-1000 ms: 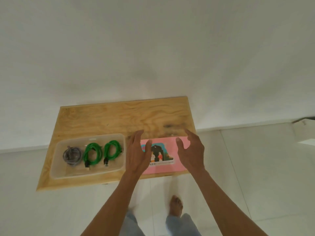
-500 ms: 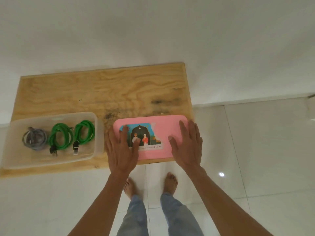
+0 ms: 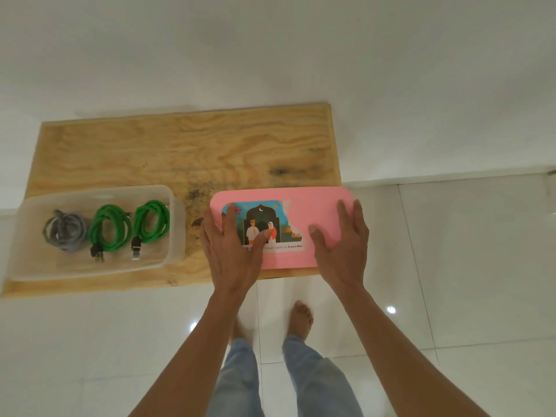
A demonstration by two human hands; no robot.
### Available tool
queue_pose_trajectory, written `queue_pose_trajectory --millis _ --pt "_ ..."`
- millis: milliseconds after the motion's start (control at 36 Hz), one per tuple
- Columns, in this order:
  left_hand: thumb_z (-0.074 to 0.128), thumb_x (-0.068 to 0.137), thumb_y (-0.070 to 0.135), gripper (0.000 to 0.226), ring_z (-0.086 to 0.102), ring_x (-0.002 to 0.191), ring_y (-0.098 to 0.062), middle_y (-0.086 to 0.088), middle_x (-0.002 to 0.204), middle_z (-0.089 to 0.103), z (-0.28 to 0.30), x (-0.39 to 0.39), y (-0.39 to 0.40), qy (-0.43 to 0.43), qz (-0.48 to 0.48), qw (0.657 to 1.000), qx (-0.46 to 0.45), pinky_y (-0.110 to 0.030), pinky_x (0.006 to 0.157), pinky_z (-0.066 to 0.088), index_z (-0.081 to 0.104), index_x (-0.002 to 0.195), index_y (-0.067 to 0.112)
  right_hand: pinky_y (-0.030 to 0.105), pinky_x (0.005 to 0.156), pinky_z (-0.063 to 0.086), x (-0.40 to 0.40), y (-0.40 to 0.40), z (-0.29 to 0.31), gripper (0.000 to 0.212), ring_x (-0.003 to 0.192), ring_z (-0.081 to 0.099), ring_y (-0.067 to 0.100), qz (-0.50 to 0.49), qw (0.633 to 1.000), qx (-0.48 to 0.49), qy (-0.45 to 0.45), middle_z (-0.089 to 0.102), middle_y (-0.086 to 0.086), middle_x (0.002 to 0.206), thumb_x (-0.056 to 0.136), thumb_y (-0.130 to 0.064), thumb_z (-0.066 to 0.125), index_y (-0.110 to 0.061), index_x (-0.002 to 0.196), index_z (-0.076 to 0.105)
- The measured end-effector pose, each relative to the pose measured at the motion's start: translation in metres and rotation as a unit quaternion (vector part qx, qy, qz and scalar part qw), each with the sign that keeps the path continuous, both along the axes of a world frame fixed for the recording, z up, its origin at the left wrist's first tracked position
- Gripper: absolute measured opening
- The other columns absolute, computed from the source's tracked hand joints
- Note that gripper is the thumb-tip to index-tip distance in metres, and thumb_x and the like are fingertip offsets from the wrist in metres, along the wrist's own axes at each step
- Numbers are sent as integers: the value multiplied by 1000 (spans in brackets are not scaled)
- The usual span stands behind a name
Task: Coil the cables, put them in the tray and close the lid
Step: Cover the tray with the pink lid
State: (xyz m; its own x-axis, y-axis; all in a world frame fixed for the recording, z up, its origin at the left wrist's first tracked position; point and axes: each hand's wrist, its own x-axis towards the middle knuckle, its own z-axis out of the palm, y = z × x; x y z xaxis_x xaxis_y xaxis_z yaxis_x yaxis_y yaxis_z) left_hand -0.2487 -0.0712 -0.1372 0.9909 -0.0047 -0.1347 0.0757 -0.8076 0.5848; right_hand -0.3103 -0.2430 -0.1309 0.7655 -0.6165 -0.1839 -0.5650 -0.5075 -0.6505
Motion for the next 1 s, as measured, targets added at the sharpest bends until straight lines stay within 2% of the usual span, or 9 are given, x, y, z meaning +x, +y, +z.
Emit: queue_pose_trajectory --millis 83,139,250,389,500,611,694,833,1000 --pt "63 75 66 87 23 144 -37 -20 158 21 26 4 3 -24 2 1000 -16 -50 116 27 41 145 20 37 111 33 1 -3 26 73 146 25 27 1 1000 -11 -10 20 7 164 91 -39 67 -15 152 36" --pt "68 74 64 85 25 143 -36 -19 157 24 46 8 9 -46 4 999 -16 -50 115 29 44 143 21 35 110 33 4 -1 45 73 144 27 26 4 1000 -15 -18 24 7 163 89 -41 69 -14 150 39" --pt "70 77 62 81 25 144 -38 -19 159 26 88 16 33 -57 21 998 33 -49 116 22 43 144 26 34 112 31 16 17 80 76 143 26 24 25 999 -16 -31 30 6 160 86 -47 70 -14 149 42" --pt "70 73 67 83 30 142 -36 -15 157 30 125 29 88 -77 52 994 52 -51 113 26 46 142 28 34 113 29 38 67 113 74 141 28 24 39 998 2 -54 34 4 158 86 -46 71 -14 147 45" --pt "75 71 62 80 28 142 -35 -14 156 28 140 42 145 -86 69 994 15 -50 113 28 49 138 26 34 114 27 56 124 126 75 143 25 24 57 996 30 -67 32 4 158 85 -43 73 -14 148 44" --pt "74 67 68 88 27 144 -37 -17 158 26 143 60 208 -46 103 994 -10 -51 116 30 44 142 32 35 116 25 72 182 129 77 145 22 25 70 995 38 -62 29 6 160 85 -42 73 -15 149 41" --pt "65 63 79 98 37 138 -36 -16 150 37 138 76 250 -28 97 995 0 -54 110 38 39 144 30 35 116 24 82 221 125 79 146 20 24 74 995 42 -51 28 7 160 85 -44 72 -14 151 39" --pt "69 71 71 99 27 144 -35 -16 157 27 118 91 291 -12 63 998 11 -52 116 29 31 151 25 40 120 21 95 268 107 81 148 18 25 63 997 41 -25 25 7 161 85 -45 72 -16 152 37" --pt "70 69 72 106 30 140 -38 -17 156 25 86 89 307 53 51 997 -19 -53 114 33 26 153 25 40 119 18 100 284 83 80 148 18 28 64 998 1 19 24 9 162 85 -48 70 -19 152 35"
